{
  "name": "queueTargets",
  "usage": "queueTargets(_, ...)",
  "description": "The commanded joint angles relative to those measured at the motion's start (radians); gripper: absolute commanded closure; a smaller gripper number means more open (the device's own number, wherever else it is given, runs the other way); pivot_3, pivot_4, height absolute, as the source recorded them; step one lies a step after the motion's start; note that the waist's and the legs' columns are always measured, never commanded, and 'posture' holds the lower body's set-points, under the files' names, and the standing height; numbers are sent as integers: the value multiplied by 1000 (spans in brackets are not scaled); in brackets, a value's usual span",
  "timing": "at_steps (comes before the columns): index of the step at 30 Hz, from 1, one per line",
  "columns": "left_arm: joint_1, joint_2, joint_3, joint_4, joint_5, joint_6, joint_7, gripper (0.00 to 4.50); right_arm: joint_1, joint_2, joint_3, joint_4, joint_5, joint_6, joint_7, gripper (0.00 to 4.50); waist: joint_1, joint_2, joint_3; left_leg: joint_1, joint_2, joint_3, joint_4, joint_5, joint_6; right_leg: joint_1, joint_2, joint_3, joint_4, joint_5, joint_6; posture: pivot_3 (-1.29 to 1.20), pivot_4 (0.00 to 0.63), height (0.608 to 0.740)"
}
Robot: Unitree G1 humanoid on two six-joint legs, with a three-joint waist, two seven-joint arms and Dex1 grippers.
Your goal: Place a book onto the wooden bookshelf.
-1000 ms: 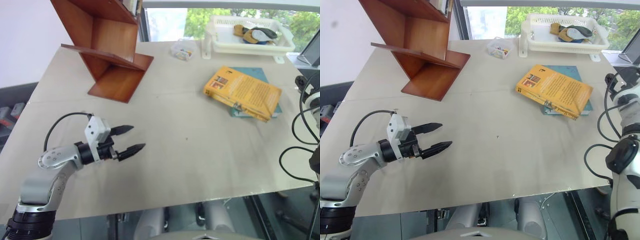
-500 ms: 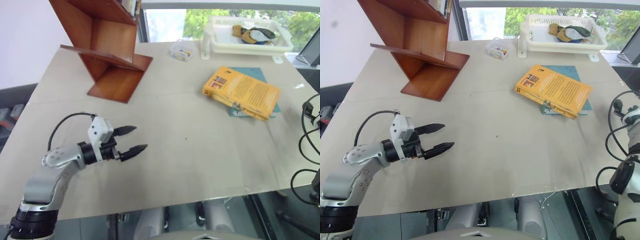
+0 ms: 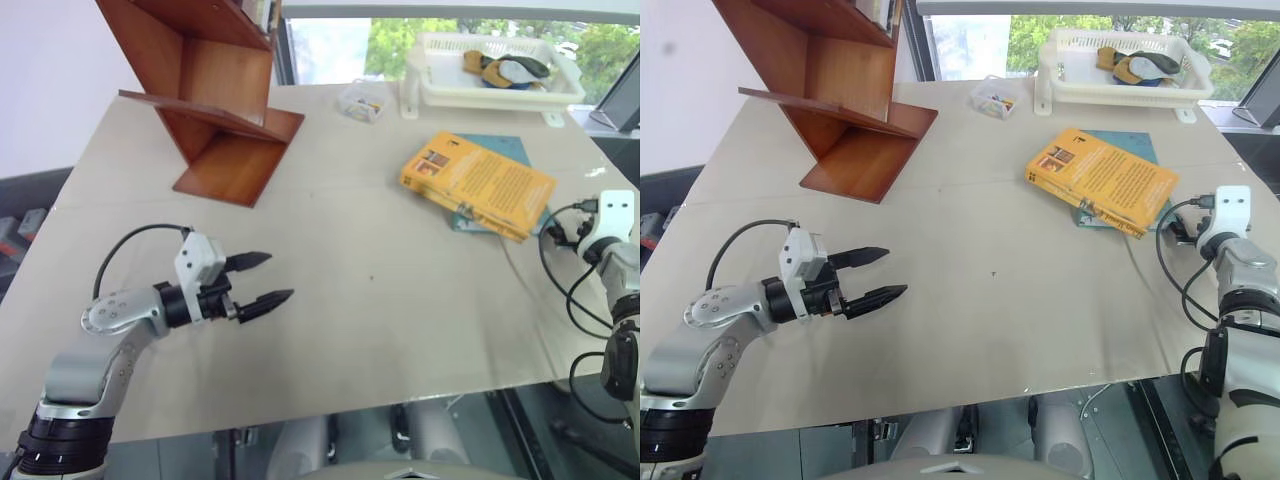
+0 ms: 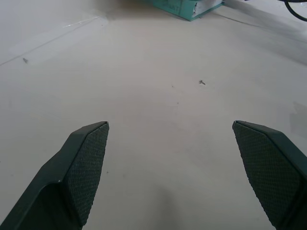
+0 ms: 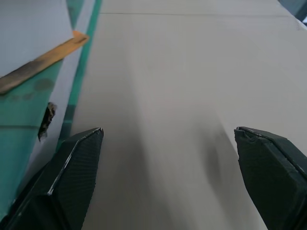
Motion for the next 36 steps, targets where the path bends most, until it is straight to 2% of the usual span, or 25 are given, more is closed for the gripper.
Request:
queueTargets(1,9,16,42,-46,-13,-4,9,80,25,9,17,29,-20,-19,26,0,0,0,0,0,0,0,0,0,0,0,0,0,0,0,0,0,150,707)
queueTargets(7,37,10,57,-68,-16,-1,26,80,65,-33,-13,9,9,-38,53,0,4,-2,-1,1,1,0,0,0,0,1,0,0,1,-1,-1,0,150,707)
queueTargets(11,51,8,56,-76,-17,-5,34,80,118,-57,-30,-41,39,-28,123,0,11,-3,-2,0,0,-1,0,0,0,1,-1,-1,0,-1,-1,0,150,707)
queueTargets(19,33,8,39,-61,-16,-11,29,80,394,-61,-16,-358,138,21,456,0,10,-4,-2,2,0,-5,0,-3,4,5,-1,-4,-1,-1,-1,0,150,707)
queueTargets(22,31,12,42,-55,-17,-13,21,80,454,-51,-30,-432,184,30,511,0,7,-4,-3,3,1,-6,0,-3,4,6,-1,-5,-1,-1,-1,0,150,707)
queueTargets(27,23,13,39,-48,-14,-12,12,80,439,-11,-25,-415,191,-6,509,0,4,-5,-3,5,2,-5,0,-2,3,6,0,-4,0,-3,-1,0,150,707)
queueTargets(31,24,15,44,-53,-16,-8,11,80,374,49,-31,-307,178,-145,491,0,3,-5,-4,5,5,-4,0,-1,1,6,4,-4,0,-3,-1,0,150,707)
queueTargets(36,42,19,61,-66,-20,-6,14,80,281,72,-42,-228,189,-136,479,0,2,-6,-4,5,6,-4,0,0,0,6,5,-3,0,0,-6,0,150,707)
